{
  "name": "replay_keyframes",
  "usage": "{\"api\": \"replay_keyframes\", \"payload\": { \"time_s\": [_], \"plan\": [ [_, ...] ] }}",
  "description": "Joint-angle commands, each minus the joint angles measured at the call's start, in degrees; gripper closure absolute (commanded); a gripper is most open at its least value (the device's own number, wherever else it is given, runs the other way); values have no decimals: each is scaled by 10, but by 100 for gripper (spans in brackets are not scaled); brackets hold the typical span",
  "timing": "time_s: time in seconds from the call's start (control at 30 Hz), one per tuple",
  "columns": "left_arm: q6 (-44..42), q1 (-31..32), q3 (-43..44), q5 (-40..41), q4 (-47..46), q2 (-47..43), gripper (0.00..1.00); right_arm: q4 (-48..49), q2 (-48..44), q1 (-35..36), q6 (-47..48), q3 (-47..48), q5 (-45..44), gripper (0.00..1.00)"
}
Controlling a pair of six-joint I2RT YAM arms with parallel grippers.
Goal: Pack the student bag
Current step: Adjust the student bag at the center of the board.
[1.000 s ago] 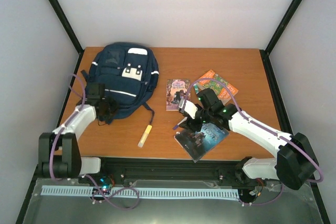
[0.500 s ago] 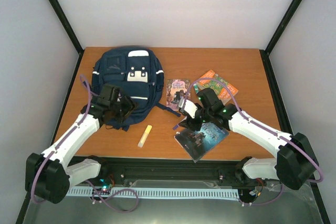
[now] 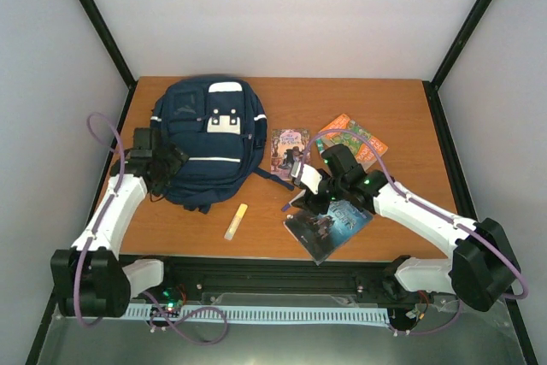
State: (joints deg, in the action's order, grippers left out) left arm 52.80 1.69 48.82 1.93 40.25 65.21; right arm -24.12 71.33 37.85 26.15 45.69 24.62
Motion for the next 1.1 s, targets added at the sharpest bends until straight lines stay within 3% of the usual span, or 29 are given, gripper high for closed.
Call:
{"api": "replay_keyframes", "payload": {
  "time_s": [0.0, 0.1, 0.27, 0.37, 0.5, 0.63, 0.83, 1.07],
  "plan": [
    [-19, -52, 1, -9, -17, 33, 0, 7, -7, -4, 21, -7, -6, 43],
    [-17, -75, -8, -16, -23, 61, 1, 4, -10, -3, 25, -8, -2, 42],
    [-13, -83, -34, -25, -42, 101, 15, 2, -18, -4, 31, -11, 2, 42],
    [-1, -83, -54, -12, -56, 103, 32, 0, -17, -4, 35, -11, -1, 42],
    [10, -80, -68, -47, -77, 112, 67, 0, -13, -4, 41, -12, -6, 42],
    [30, -47, -99, -79, -91, 87, 84, -2, -2, -5, 44, -12, -10, 42],
    [80, 61, -140, -34, -96, 40, 86, -1, 14, -12, 49, -12, -25, 42],
    [106, 92, -200, -59, -88, -62, 82, -5, 27, -58, 49, -14, -12, 43]
  ]
}}
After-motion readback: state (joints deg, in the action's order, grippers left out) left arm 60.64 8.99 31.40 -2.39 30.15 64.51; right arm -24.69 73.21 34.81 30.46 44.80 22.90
